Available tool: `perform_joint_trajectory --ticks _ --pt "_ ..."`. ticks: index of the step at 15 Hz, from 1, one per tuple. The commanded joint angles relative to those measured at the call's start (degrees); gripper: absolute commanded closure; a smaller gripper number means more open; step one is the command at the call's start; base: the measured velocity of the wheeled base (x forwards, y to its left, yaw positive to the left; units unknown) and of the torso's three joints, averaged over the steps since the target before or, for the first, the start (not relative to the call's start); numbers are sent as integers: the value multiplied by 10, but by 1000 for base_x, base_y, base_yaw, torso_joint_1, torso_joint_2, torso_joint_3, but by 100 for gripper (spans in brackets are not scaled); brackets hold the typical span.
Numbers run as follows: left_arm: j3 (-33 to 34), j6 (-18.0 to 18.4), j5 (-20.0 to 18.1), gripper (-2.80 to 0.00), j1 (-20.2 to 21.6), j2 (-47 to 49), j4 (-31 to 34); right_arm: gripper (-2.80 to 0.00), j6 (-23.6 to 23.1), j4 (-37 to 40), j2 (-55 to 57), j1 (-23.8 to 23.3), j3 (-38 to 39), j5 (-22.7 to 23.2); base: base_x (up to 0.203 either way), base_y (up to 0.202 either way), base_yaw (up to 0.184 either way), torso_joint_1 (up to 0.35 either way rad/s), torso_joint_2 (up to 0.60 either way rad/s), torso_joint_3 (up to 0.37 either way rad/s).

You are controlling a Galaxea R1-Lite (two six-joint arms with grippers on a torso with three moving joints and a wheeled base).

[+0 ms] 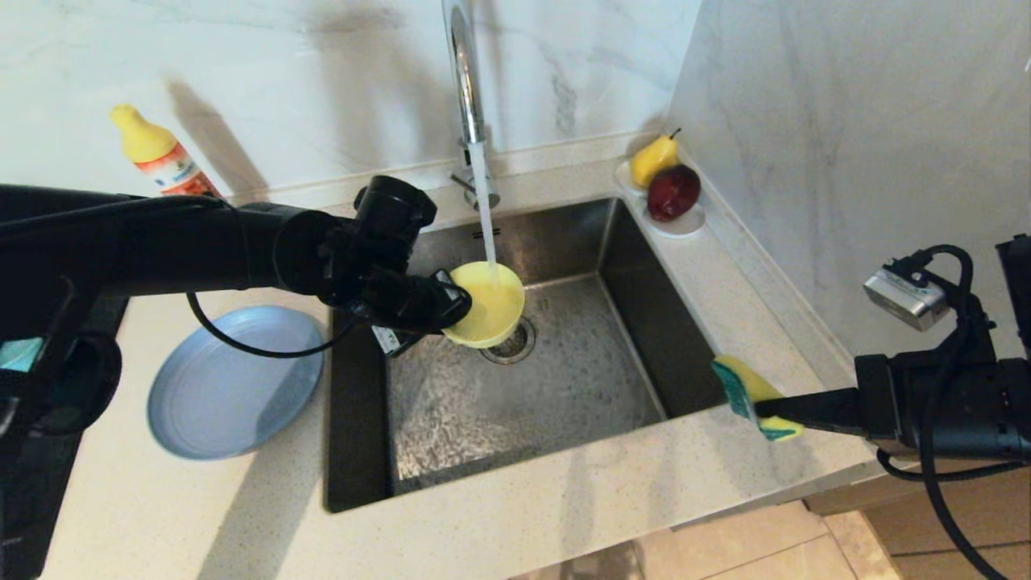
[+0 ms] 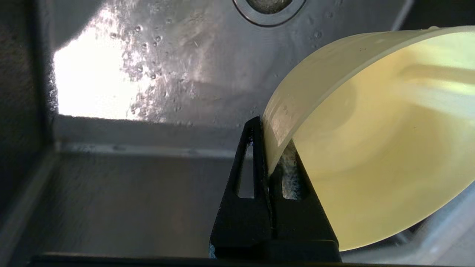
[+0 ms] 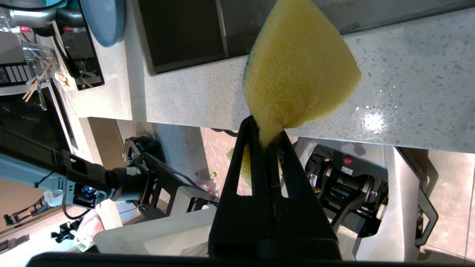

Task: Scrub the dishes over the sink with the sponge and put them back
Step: Wash the bowl

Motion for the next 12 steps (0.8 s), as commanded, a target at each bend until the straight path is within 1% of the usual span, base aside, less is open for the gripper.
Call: perform_joint_trajectory --ticks 1,3,5,8,10,12 --pt "2 -3 1 0 -1 18 -20 0 1 1 -4 1 0 2 0 0 0 0 0 0" --pt "3 -3 0 0 -1 23 -56 0 1 -1 -1 0 3 3 0 0 0 0 0 0" --pt "-1 -3 1 0 -1 25 -60 0 1 -3 0 0 7 3 0 0 0 0 0 0" --pt "4 0 4 0 -1 17 -39 0 1 -3 4 0 7 10 0 0 0 0 0 0" --pt "8 4 4 0 -1 2 5 0 2 -3 7 0 7 10 0 0 0 0 0 0" --pt "10 9 5 0 -1 -11 24 0 2 -2 3 0 9 11 0 0 0 0 0 0"
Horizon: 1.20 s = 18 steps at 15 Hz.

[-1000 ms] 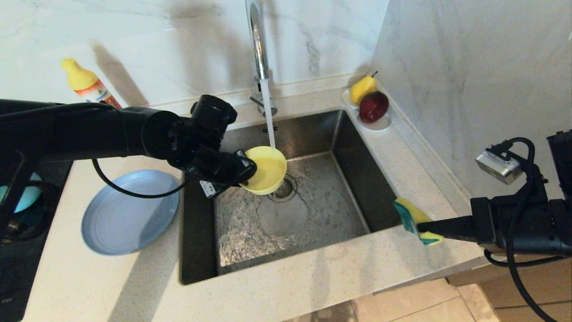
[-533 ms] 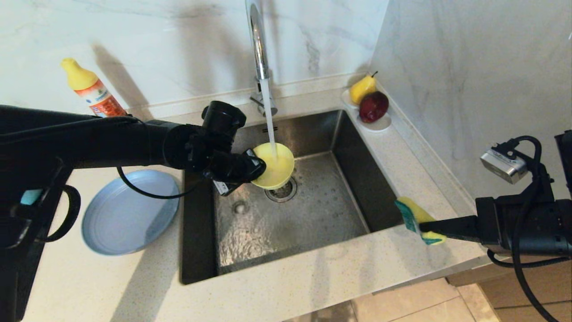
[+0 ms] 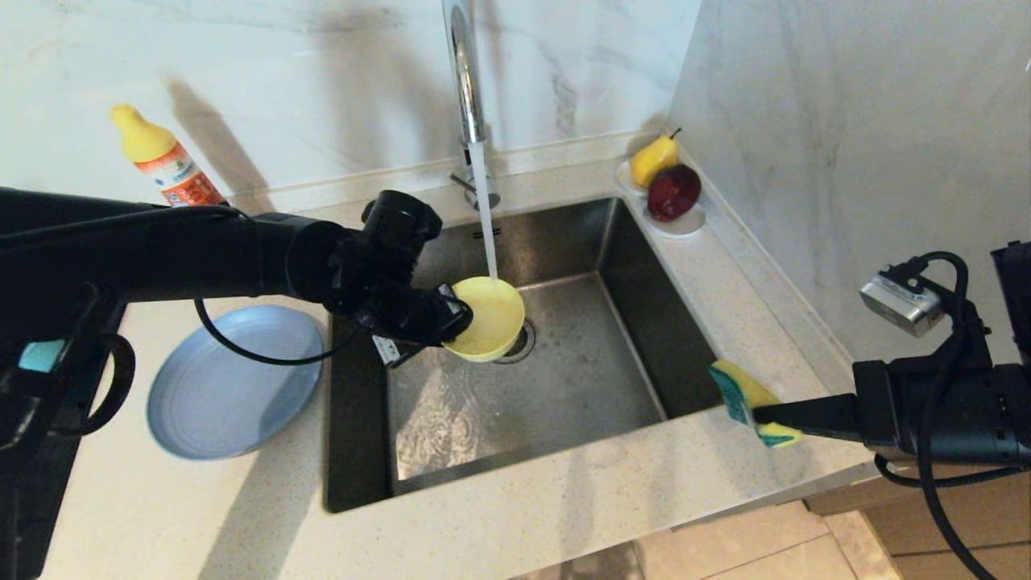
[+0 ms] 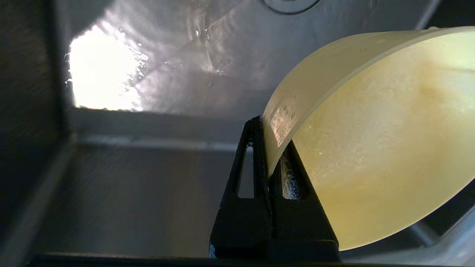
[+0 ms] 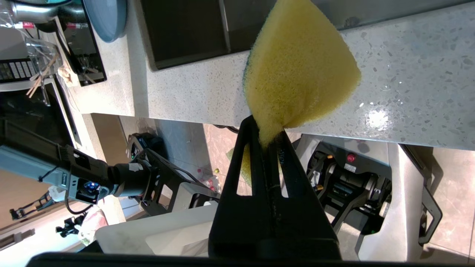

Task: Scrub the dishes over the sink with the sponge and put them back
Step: Wash the bowl

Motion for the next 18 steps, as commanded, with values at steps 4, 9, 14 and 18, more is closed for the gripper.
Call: perform_joint_trajectory --ticks 4,9,14,18 --pt "1 18 1 0 -5 -32 14 0 3 3 -13 0 3 1 0 0 0 0 0 0" --pt "-4 19 3 0 -20 -18 10 0 4 3 -22 0 11 -1 0 0 0 0 0 0" --pt "-3 21 49 0 -19 -7 9 0 4 1 -19 0 6 1 0 0 0 0 0 0" --pt "36 66 96 0 -2 -63 -14 0 4 1 -17 0 8 1 0 0 0 0 0 0"
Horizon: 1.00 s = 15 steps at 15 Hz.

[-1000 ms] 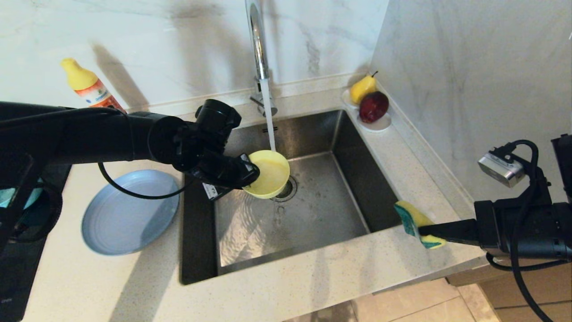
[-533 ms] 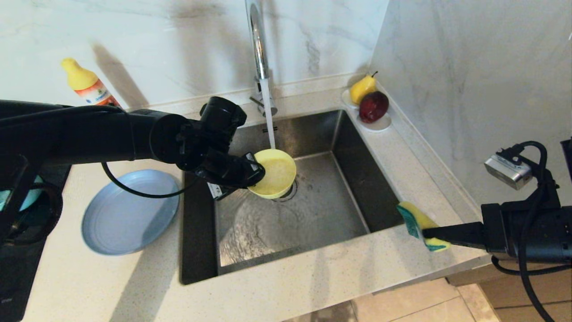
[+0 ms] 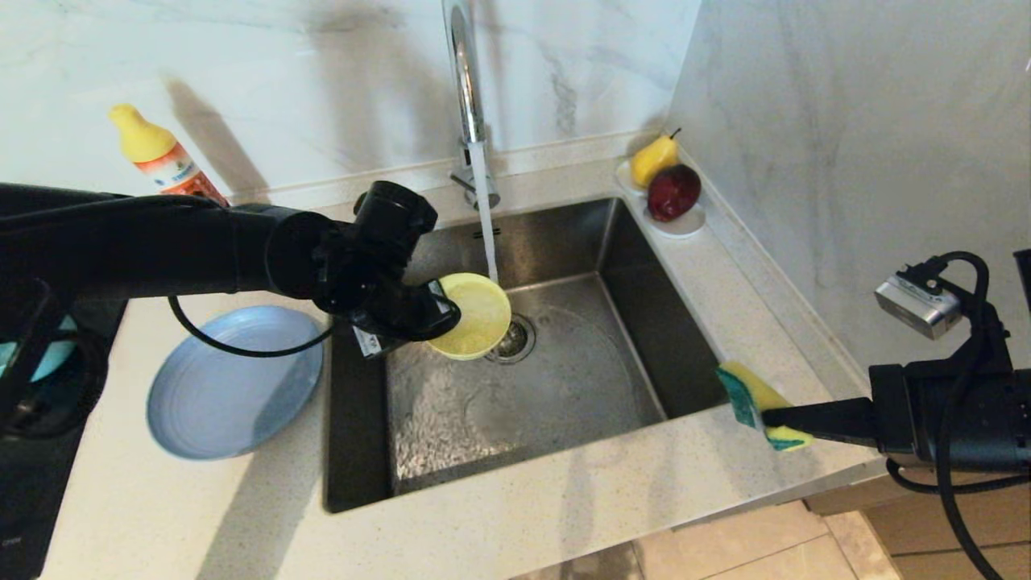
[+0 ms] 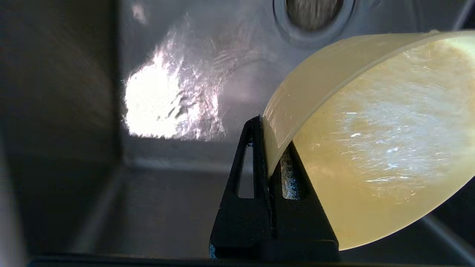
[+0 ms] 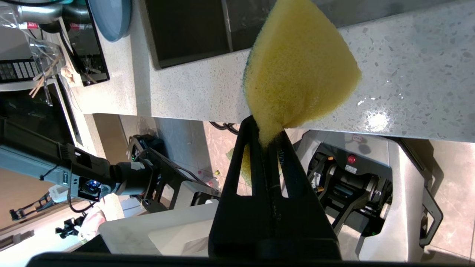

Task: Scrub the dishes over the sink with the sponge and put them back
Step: Wash the bowl

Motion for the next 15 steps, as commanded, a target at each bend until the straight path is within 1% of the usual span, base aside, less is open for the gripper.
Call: perform_joint_trajectory --ticks 1,3,4,5,6,8,10,11,12,13,14,15 --pt "34 24 9 0 5 -56 -38 0 2 0 5 0 -4 2 0 0 0 0 0 0" --pt "76 75 16 0 6 -109 -95 0 2 -1 5 1 -6 2 0 0 0 0 0 0" --pt "99 109 31 0 7 -132 -140 0 1 -1 6 1 -6 2 0 0 0 0 0 0" --pt "121 135 53 0 7 -151 -179 0 1 -2 9 1 -6 2 0 0 0 0 0 0" --pt "143 154 65 0 8 -166 -216 0 1 -1 9 1 -4 2 0 0 0 0 0 0" --pt "192 188 70 0 10 -191 -277 0 2 -1 9 0 0 3 0 0 0 0 0 0" --pt "252 235 71 0 11 -211 -377 0 1 -2 9 0 0 2 0 0 0 0 0 0" --pt "266 257 72 0 11 -216 -406 0 1 -2 9 0 0 2 0 0 0 0 0 0" --pt "267 257 72 0 11 -217 -407 0 1 -2 10 0 0 2 0 0 0 0 0 0" --pt "278 274 72 0 11 -216 -429 0 1 -2 11 0 -3 3 0 0 0 0 0 0" --pt "309 298 71 0 11 -215 -499 0 1 -2 13 0 -1 2 0 0 0 0 0 0" --pt "346 323 71 0 11 -214 -596 0 1 -2 14 0 -1 3 0 0 0 0 0 0"
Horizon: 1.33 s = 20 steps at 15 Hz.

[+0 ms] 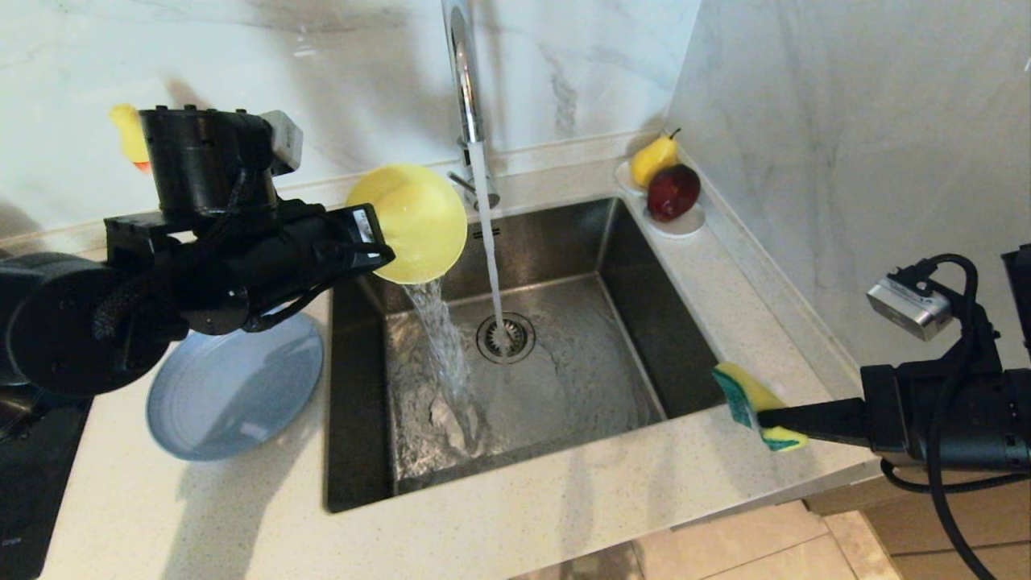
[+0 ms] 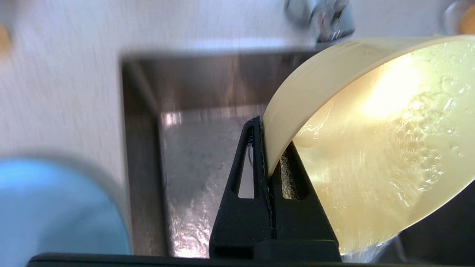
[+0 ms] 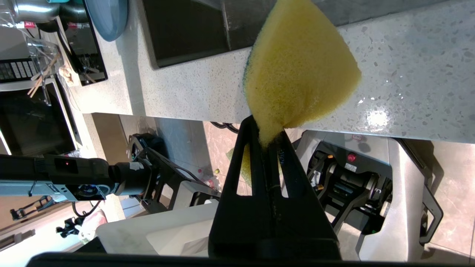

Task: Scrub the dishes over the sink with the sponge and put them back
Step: Wash the bowl

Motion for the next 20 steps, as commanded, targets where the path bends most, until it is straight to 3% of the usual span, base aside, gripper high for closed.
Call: perform_joint_trajectory --ticks 1,2,4,5,7,8,12,15,20 --pt "72 47 1 0 0 -3 -172 0 1 0 4 0 0 2 0 0 0 0 0 0" --pt "87 65 -1 0 0 -3 -202 0 1 1 3 0 -4 1 0 0 0 0 0 0" --pt "123 104 -10 0 0 0 -333 0 1 2 0 0 -9 1 0 0 0 0 0 0" --pt "133 120 -18 0 0 2 -356 0 1 2 0 0 -9 1 0 0 0 0 0 0" --pt "133 121 -19 0 0 2 -357 0 1 3 0 0 -10 1 0 0 0 0 0 0" --pt "134 124 -44 0 0 -1 -370 0 1 5 -4 1 -11 1 0 0 0 0 0 0" --pt "134 124 -45 0 0 -1 -372 0 1 5 -4 1 -11 1 0 0 0 0 0 0" --pt "187 166 -66 0 -1 -11 -438 0 1 3 -2 1 -21 7 0 0 0 0 0 0" --pt "198 165 -68 0 -2 -30 -438 0 3 3 0 6 -24 26 0 0 0 0 0 0"
